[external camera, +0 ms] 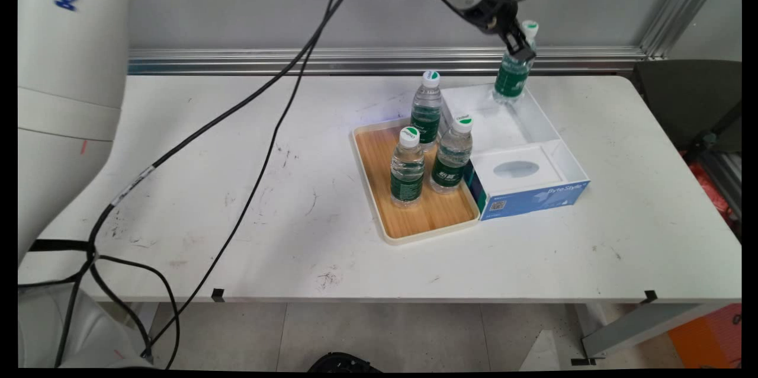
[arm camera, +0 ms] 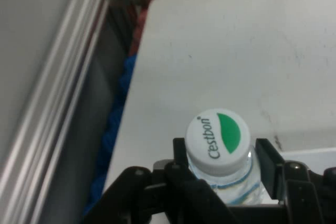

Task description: Place the picked object on the tray

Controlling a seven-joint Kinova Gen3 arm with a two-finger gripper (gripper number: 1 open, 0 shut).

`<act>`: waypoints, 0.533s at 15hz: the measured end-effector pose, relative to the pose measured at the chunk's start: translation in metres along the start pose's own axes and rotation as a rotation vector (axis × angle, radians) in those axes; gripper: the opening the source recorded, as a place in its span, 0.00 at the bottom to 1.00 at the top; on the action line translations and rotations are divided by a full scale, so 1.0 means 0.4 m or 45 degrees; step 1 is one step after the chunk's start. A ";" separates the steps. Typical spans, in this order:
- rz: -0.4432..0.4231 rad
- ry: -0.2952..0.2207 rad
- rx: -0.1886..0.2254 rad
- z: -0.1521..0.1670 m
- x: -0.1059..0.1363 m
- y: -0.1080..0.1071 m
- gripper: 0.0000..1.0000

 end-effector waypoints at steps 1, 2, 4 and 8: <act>0.001 0.006 0.010 -0.017 0.005 -0.001 0.00; 0.000 0.014 0.025 -0.039 0.010 -0.005 0.00; 0.001 0.022 0.056 -0.083 0.017 -0.008 0.00; -0.006 0.004 0.122 -0.200 0.003 -0.012 0.00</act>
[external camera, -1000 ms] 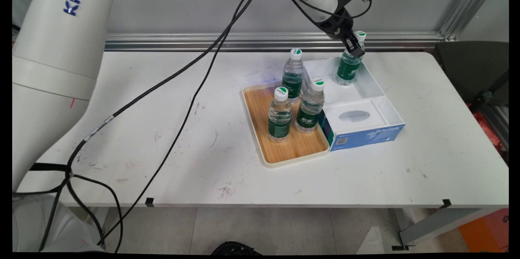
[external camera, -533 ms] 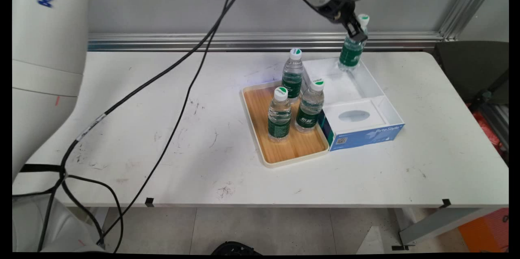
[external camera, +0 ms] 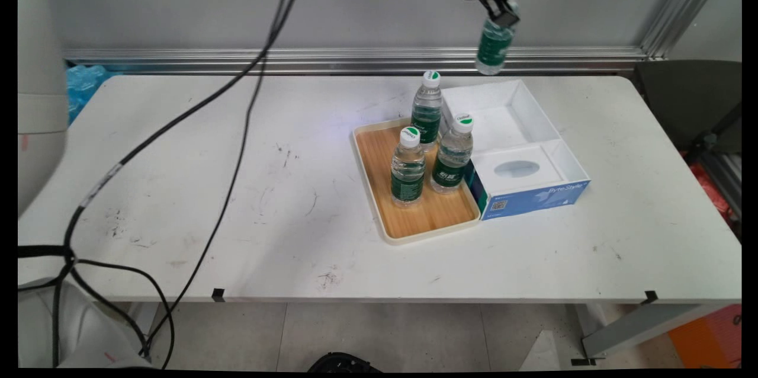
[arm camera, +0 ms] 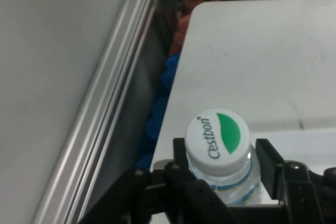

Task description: Place the picked object on the tray

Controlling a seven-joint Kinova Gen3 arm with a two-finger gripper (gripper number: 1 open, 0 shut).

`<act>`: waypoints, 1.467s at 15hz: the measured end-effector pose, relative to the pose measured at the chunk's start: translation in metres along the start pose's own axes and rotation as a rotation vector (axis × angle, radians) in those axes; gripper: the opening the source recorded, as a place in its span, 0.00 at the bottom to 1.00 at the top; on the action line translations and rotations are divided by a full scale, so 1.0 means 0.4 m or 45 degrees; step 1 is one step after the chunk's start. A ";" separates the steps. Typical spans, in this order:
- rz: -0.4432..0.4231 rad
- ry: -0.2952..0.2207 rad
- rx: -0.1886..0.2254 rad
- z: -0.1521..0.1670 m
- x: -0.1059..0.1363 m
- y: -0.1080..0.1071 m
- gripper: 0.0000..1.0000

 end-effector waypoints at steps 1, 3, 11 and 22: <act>-0.007 -0.012 0.012 -0.033 -0.011 -0.003 0.00; -0.020 -0.031 0.027 -0.076 -0.028 -0.004 0.00; -0.117 -0.124 0.066 -0.258 -0.137 0.024 0.00; -0.257 -0.250 0.029 -0.423 -0.324 0.128 0.00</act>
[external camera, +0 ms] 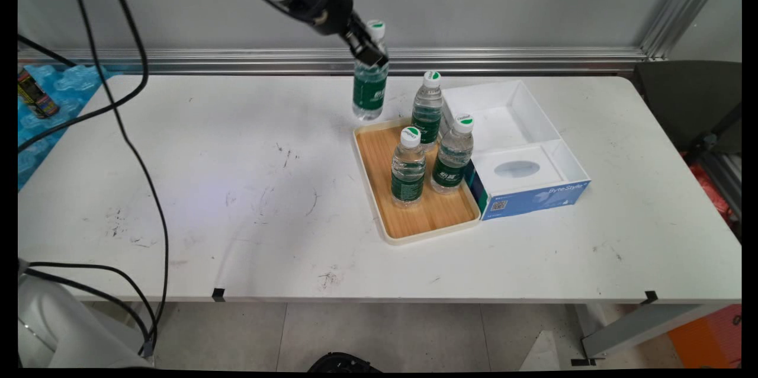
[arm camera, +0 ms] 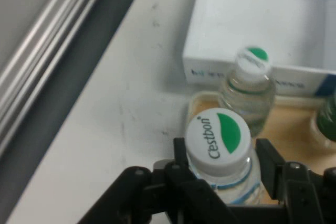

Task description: Place the picked object on the tray

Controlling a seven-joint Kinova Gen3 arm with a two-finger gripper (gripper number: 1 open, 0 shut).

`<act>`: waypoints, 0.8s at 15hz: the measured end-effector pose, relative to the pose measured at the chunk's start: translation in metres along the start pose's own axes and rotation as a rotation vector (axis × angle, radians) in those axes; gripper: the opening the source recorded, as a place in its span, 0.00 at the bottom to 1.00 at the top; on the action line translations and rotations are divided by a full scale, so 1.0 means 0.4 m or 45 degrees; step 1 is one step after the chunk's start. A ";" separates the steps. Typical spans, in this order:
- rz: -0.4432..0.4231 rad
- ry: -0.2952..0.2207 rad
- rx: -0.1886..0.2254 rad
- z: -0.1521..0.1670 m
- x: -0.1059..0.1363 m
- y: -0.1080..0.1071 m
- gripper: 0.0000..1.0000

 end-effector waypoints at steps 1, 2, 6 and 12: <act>0.000 -0.001 -0.010 -0.003 -0.015 0.007 0.00; 0.005 0.001 -0.021 -0.006 -0.032 0.015 0.00; 0.055 0.039 -0.051 -0.004 -0.085 0.038 0.00; 0.179 0.123 -0.069 0.018 -0.138 0.045 0.00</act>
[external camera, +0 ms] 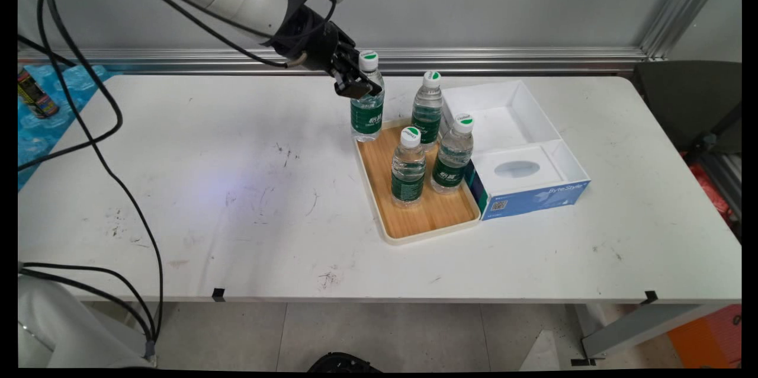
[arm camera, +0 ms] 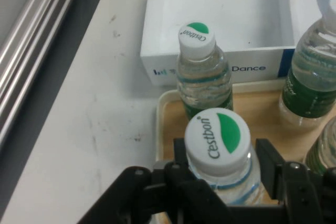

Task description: Place the picked object on the tray

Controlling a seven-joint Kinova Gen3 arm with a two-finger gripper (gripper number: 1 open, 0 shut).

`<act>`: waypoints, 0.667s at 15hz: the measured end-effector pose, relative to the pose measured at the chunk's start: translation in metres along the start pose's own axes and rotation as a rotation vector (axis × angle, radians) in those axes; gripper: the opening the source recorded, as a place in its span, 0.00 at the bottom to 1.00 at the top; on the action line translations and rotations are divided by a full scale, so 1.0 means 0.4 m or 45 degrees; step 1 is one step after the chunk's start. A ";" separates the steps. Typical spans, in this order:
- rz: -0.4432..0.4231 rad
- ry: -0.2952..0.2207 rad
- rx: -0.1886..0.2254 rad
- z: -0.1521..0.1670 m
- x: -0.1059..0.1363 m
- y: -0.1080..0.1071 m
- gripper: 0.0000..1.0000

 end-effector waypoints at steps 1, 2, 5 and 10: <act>0.020 0.013 -0.002 0.004 -0.007 -0.001 0.00; 0.041 0.026 -0.004 0.008 -0.015 -0.001 0.00; 0.080 0.058 -0.022 0.026 -0.033 -0.002 0.00; 0.085 0.092 -0.047 0.060 -0.062 -0.005 0.00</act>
